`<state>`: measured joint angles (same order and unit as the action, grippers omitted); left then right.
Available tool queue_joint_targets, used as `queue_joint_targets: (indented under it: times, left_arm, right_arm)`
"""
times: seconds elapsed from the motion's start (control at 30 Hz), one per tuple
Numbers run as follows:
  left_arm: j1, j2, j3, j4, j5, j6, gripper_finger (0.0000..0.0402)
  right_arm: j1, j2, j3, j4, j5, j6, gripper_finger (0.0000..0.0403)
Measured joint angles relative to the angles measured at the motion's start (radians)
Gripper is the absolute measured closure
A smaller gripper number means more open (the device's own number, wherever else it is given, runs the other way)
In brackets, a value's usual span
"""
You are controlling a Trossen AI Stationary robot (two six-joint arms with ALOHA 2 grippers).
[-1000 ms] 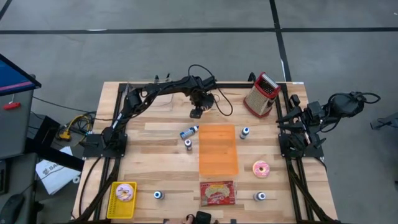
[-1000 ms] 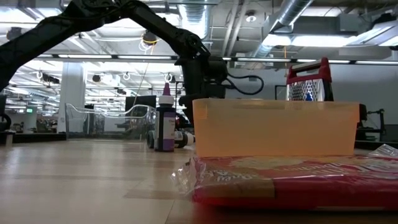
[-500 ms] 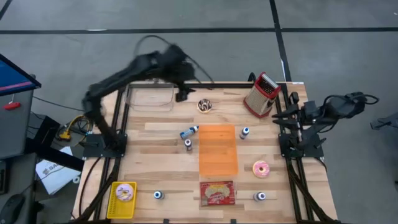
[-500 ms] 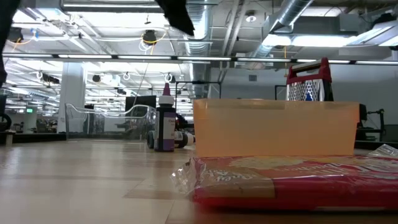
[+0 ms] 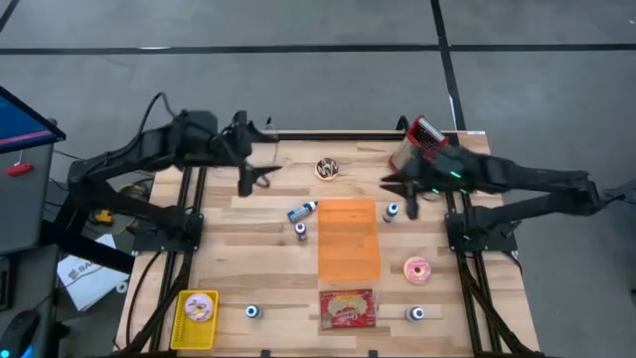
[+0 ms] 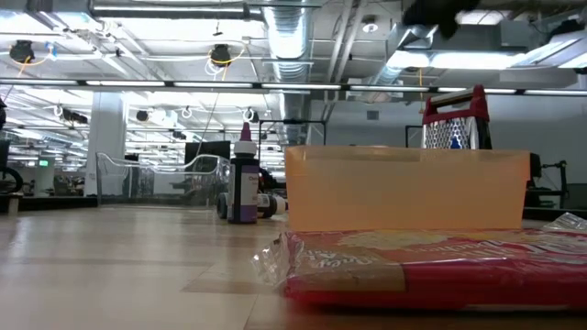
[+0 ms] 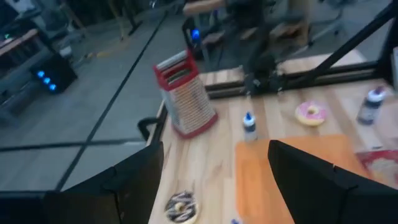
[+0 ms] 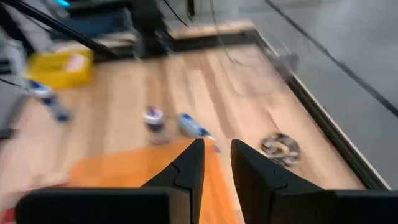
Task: Pick & Place Food Item
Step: Put the black donut into the yellow basket
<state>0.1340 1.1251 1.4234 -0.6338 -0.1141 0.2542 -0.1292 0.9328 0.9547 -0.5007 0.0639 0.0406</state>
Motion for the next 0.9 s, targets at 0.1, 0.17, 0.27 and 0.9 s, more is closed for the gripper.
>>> queue_joint_targets:
  times: [0.1, 0.17, 0.27, 0.9]
  left_arm:
    - [-0.041, -0.055, -0.080, 0.050, -0.001, -0.008, 0.0117]
    - [-0.066, -0.088, -0.129, 0.082, -0.002, -0.008, 0.0117]
    - [-0.088, -0.110, -0.185, 0.111, -0.017, 0.002, 0.0117]
    - [-0.102, -0.124, -0.222, -0.041, -0.100, 0.079, 0.0117]
  right_arm:
    - [-0.166, 0.112, 0.003, 0.011, -0.108, -0.078, 0.0329]
    - [-0.262, 0.198, 0.001, 0.006, -0.217, -0.134, 0.0329]
    - [-0.359, 0.314, 0.011, -0.010, -0.357, -0.228, 0.0329]
    - [-0.297, 0.997, 0.522, -0.364, -0.065, -0.958, 0.0329]
